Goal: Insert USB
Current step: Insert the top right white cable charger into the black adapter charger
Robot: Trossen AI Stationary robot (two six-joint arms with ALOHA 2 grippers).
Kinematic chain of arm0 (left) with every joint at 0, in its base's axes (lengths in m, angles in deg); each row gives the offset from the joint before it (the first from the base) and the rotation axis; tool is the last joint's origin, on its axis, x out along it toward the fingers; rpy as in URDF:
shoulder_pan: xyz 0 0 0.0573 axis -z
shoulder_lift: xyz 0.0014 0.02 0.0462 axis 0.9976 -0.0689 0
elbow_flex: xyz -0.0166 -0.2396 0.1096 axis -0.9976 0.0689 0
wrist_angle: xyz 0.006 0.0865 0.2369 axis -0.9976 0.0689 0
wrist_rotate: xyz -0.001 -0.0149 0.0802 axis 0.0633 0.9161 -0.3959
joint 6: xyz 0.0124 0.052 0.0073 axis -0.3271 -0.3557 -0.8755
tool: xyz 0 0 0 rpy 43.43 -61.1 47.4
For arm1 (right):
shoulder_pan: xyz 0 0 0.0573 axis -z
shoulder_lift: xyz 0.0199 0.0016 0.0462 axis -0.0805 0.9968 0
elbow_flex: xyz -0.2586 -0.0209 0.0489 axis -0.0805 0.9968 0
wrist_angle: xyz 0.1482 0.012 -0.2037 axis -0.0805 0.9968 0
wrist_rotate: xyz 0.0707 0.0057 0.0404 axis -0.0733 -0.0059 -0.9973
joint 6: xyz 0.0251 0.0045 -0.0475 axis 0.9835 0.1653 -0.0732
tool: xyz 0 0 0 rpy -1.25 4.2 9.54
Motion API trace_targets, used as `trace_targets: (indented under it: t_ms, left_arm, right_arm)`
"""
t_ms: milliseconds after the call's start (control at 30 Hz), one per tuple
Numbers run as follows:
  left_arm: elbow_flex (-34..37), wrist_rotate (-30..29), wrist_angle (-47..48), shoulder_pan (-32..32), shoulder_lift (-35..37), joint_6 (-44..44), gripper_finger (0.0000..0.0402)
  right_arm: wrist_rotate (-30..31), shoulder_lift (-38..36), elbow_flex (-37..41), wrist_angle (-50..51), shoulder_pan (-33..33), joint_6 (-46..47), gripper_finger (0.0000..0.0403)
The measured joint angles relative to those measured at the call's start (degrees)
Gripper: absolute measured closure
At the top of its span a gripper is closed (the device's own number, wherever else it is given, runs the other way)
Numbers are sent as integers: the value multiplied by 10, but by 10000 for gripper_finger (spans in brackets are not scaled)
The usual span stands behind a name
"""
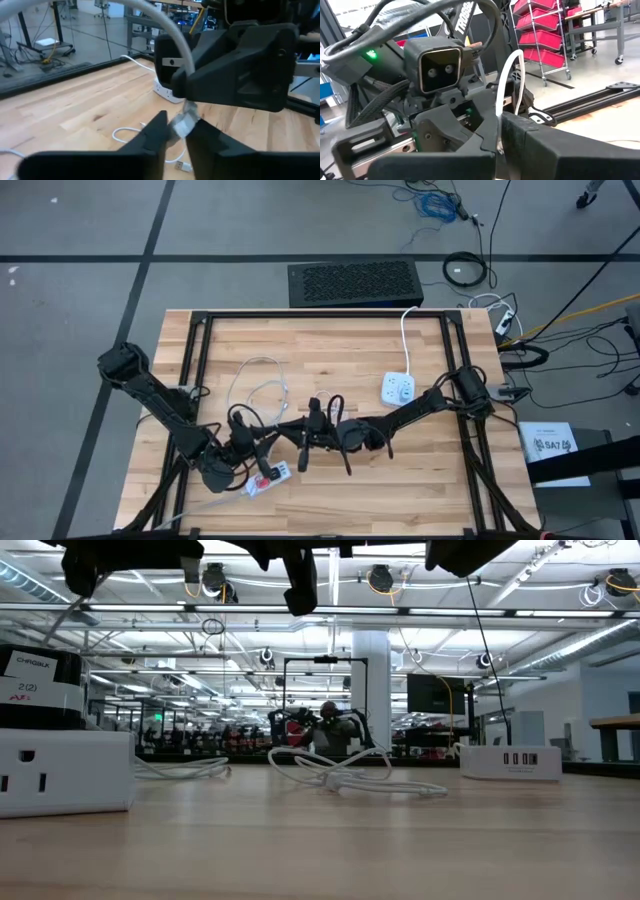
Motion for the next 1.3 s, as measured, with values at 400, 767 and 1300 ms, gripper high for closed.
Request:
trace_targets:
  t_ms: [400, 767, 1300]
  left_arm:
    - [1, 41, -6, 24, -1, -54, 382]
    - [0, 63, 1, 114, -9, -53, 382]
    - [-2, 55, -1, 124, -153, 140, 382]
  right_arm:
    - [-29, -4, -1, 43, -1, -10, 395]
    - [-50, -65, 0, 192, 2, -35, 332]
    - [-51, -70, 0, 263, -14, -9, 309]
